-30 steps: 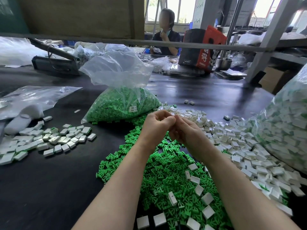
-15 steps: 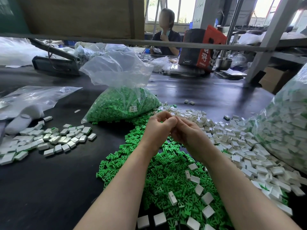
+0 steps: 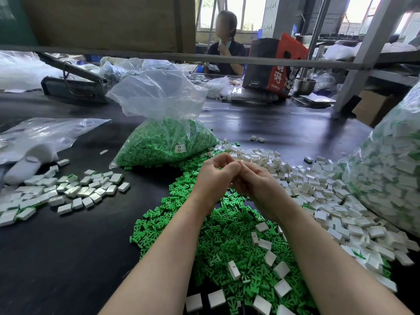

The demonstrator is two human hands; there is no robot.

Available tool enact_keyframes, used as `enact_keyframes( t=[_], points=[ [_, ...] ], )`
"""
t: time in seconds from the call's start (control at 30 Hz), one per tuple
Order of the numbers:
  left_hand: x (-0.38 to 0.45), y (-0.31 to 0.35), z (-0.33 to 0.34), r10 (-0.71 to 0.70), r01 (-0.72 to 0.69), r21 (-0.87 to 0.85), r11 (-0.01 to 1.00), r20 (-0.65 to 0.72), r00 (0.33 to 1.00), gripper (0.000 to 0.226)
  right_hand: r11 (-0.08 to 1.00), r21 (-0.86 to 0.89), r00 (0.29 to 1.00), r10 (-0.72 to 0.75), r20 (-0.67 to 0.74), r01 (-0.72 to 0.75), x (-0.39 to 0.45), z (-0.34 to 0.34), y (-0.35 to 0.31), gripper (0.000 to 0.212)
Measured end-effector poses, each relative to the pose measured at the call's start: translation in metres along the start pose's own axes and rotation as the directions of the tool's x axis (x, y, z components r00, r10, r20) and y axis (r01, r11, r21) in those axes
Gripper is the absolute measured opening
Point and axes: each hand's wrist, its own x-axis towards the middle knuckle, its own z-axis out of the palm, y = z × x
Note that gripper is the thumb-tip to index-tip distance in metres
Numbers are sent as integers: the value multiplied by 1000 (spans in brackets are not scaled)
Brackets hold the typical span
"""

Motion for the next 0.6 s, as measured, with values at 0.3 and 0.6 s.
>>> enact_keyframes(
  t=[0.3,0.6],
  points=[
    [2,0,-2,14,-14,-16,1000,7,1000,9,1000,22,999,5,-32,-5,0,6,0,47],
    [7,-2,-17,-40,49,-190,981,50,998,15,983,175,999,52,-12,-49,2,8,-7,49]
  ],
)
